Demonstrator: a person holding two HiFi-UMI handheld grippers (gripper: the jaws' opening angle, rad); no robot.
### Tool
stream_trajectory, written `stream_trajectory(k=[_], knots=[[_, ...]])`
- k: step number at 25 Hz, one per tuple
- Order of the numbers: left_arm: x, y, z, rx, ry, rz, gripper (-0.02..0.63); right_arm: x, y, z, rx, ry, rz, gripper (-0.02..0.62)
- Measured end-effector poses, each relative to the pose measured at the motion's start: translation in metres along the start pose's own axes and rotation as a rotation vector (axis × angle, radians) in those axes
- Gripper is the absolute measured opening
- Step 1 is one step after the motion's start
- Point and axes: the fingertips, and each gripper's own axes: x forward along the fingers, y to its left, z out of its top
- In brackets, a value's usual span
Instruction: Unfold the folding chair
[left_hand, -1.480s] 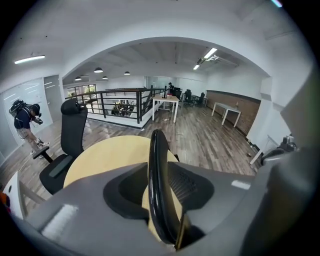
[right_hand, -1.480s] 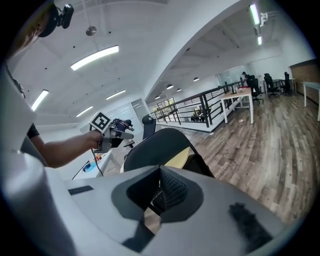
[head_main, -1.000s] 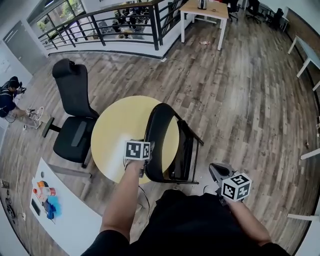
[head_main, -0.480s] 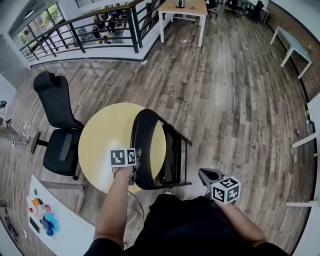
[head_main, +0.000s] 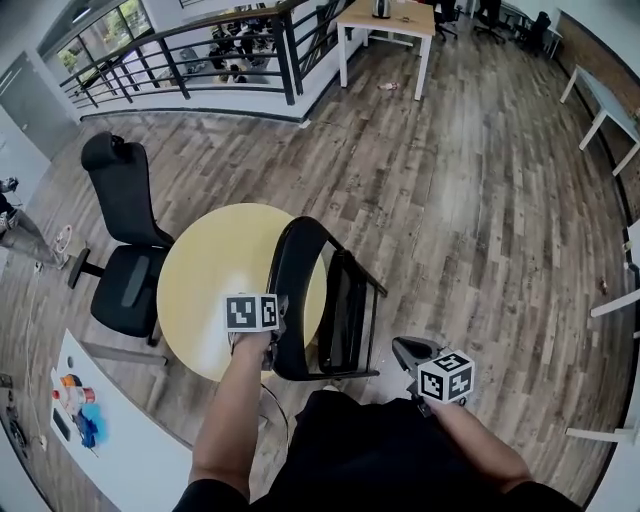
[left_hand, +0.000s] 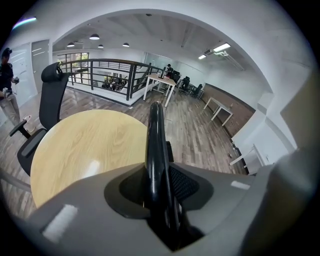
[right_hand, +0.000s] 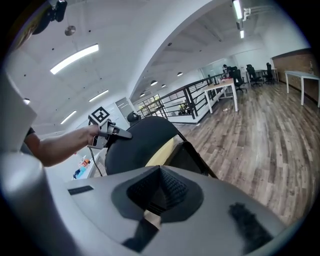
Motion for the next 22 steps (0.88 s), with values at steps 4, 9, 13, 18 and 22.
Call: stream_trajectory(k=[4,9,13,18,22], knots=[[-0.003,-0.026,0.004,-0.019,-0.033,0.022,0.120,-0.017,-0.018,0.002,-0.042,0.025,0.038,0.005],[-0.002,-0.054,0.003,-0.029,-0.066,0.076,0.120,-0.045,-0.055,-0.008,-0.048,0.048,0.069,0.005],[-0.001,-0.081,0.006,-0.004,-0.071,0.115,0.120,-0.060,-0.084,-0.005,-0.053,0.042,0.090,0.005],[0.000,-0.113,0.008,0.016,-0.069,0.138,0.120,-0.069,-0.102,-0.004,-0.072,0.062,0.122,0.005],[0.001,-0.139,0.003,0.029,-0.070,0.160,0.120,-0.074,-0.108,-0.010,-0.079,0.078,0.168,0.005]])
